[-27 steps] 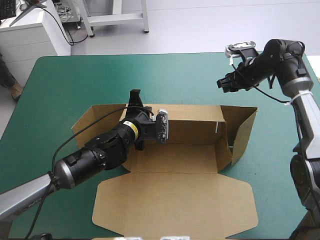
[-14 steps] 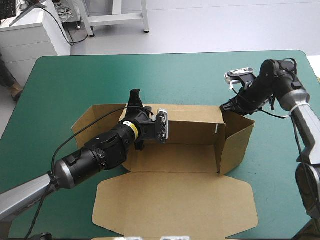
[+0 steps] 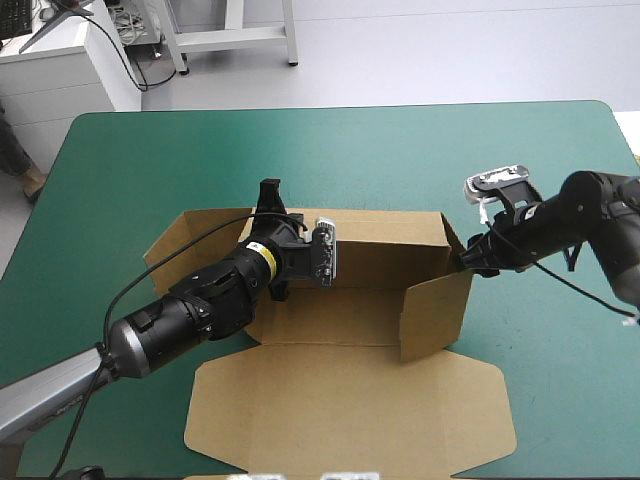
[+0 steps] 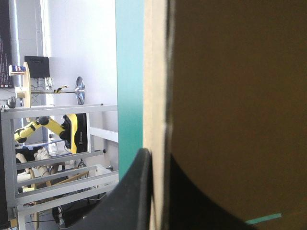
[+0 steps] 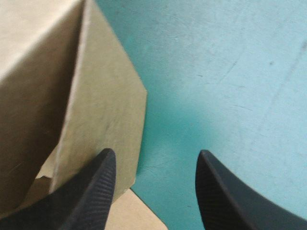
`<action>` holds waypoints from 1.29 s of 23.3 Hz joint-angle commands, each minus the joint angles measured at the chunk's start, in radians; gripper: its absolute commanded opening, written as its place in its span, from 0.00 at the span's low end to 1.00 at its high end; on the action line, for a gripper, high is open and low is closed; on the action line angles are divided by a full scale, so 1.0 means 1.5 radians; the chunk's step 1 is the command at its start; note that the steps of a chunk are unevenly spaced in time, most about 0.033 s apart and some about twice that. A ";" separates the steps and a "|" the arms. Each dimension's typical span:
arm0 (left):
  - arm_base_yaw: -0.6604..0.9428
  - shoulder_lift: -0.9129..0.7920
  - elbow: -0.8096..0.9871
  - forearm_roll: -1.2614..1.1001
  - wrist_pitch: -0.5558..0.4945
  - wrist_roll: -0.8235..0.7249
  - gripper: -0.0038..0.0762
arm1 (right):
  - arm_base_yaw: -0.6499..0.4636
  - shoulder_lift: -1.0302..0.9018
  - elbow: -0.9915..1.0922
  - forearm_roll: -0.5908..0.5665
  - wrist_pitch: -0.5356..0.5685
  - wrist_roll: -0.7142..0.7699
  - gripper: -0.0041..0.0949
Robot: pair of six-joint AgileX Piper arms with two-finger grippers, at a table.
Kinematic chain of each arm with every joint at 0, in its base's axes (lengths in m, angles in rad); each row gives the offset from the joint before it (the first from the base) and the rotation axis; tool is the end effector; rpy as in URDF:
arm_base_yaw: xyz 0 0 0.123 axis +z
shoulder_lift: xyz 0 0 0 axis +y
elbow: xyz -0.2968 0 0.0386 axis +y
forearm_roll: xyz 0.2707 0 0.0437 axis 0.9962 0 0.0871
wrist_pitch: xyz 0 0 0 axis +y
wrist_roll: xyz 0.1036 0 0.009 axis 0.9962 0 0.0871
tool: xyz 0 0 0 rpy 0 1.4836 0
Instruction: Fold the box
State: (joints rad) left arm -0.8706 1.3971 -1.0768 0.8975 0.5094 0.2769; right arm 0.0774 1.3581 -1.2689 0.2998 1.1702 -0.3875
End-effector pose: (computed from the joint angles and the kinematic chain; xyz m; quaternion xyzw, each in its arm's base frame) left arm 0.2484 -0.2332 0.3265 0.6674 0.5508 0.2249 0.4479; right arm 0.2859 0.0505 0.3491 -0.1942 0.9500 0.1143 0.2160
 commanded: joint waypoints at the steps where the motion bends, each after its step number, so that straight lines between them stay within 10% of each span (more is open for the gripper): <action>1: -0.005 -0.017 -0.012 -0.010 -0.016 -0.008 0.04 | -0.003 -0.066 0.037 0.064 -0.048 -0.038 0.51; 19: -0.005 -0.009 -0.011 -0.059 -0.023 -0.001 0.04 | 0.054 -0.177 0.221 0.211 -0.204 -0.119 0.51; 30: -0.005 -0.009 -0.011 -0.072 -0.023 -0.001 0.04 | 0.235 -0.177 0.221 -0.109 -0.345 0.255 0.51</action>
State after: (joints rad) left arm -0.8706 1.4000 -1.0787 0.8511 0.5046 0.2878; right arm 0.3995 1.1120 -0.9161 0.2259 0.7519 -0.1021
